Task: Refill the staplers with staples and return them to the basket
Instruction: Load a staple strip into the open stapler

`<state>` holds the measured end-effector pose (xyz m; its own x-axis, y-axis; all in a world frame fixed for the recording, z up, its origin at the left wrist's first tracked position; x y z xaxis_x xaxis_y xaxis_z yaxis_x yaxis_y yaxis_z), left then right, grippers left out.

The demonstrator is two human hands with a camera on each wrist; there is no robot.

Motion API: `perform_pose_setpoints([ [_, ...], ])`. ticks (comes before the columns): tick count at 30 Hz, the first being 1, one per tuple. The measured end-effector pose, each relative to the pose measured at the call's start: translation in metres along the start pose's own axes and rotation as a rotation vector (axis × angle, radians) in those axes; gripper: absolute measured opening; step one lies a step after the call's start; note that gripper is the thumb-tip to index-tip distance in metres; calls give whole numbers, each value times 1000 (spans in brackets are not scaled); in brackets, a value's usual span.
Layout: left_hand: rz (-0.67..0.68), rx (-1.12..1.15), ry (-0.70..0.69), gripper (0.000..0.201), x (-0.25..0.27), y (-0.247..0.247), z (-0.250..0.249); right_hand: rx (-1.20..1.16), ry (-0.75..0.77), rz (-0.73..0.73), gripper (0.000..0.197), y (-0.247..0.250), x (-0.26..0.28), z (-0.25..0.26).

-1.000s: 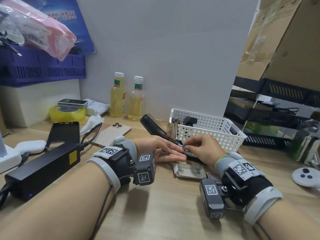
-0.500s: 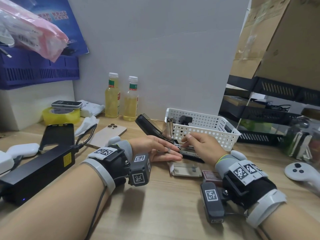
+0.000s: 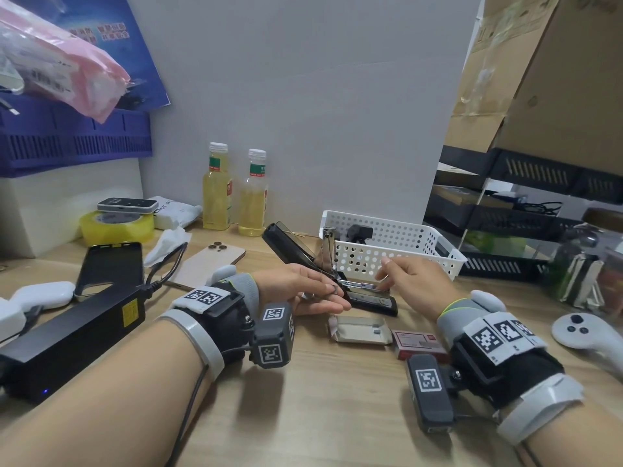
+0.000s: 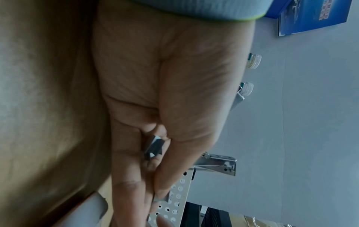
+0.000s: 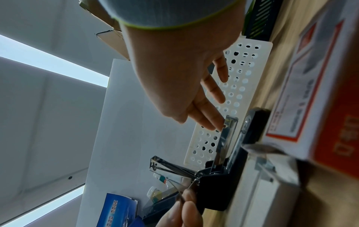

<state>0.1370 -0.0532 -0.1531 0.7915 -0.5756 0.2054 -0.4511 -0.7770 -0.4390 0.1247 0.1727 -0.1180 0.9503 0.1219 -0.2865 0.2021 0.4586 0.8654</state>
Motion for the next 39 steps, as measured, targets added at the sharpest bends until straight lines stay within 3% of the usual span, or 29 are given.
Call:
perform_pose_setpoints([
  [6,-8,-11,-20,17,-2,-2,2,-151,233,-110,16,-2,12,18],
  [10,18,-4,-34,18,-3,-2,3,-234,327,29,7,-16,24,44],
  [17,21,-60,-57,19,-3,-4,4,-125,300,57,9,-24,27,51],
  [28,6,-3,-49,12,-7,0,4,-226,356,51,7,-21,28,52],
  [32,13,40,-29,14,-6,1,3,-233,278,-122,12,-16,16,40],
  [35,80,103,8,28,-2,2,0,-259,160,-212,10,-18,2,22],
  [39,142,142,20,59,-1,3,1,-254,84,-91,9,-33,-7,11],
])
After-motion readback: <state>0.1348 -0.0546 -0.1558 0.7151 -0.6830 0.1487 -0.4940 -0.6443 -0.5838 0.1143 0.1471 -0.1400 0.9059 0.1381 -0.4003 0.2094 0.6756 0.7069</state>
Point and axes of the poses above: each hand's wrist, its own x-axis away from the middle knuckle, its own y-axis out of the back of the hand, z = x × y, the point moved 3 cm from there along -x, towards the middle knuckle, and after that the axes turned 7 degrees about x, right-handed, at the moved point
